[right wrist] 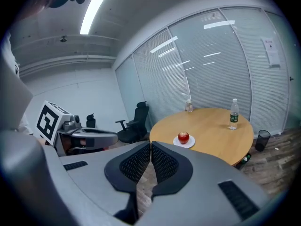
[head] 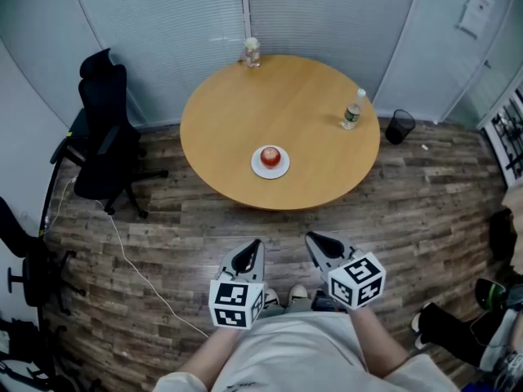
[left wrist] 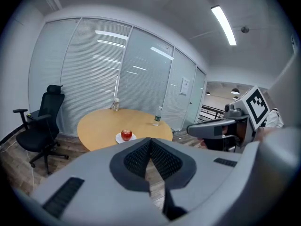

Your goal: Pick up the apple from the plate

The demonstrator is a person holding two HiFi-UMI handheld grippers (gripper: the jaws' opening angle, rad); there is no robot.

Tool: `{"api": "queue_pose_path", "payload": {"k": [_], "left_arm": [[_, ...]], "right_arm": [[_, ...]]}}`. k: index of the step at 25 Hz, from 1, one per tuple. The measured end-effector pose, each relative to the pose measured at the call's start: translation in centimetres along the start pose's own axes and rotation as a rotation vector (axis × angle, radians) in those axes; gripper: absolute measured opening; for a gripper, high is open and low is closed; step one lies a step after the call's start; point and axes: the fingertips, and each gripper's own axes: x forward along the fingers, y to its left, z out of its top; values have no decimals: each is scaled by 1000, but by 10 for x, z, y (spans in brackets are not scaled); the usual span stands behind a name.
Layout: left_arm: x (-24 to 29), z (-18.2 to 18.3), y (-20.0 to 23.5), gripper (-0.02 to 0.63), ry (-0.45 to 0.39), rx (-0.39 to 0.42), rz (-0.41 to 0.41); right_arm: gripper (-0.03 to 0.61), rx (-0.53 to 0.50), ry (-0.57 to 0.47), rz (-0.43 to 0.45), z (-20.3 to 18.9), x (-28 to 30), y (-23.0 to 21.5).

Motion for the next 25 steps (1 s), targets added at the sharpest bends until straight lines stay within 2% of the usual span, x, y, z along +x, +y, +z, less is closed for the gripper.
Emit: {"api": "queue_pose_path", "payload": {"k": [11,19,25], "left_arm": [[9,-3,4,3,18,-2,-49],[58,10,20,3,34,-11,-35],[109,46,44,3,22,-9,3]], "right_arm": [[31,22,-3,-45,-3,6,-7],[31,52,9,-36,9,39,-50],[32,35,1,-4,47,82,-94]]}}
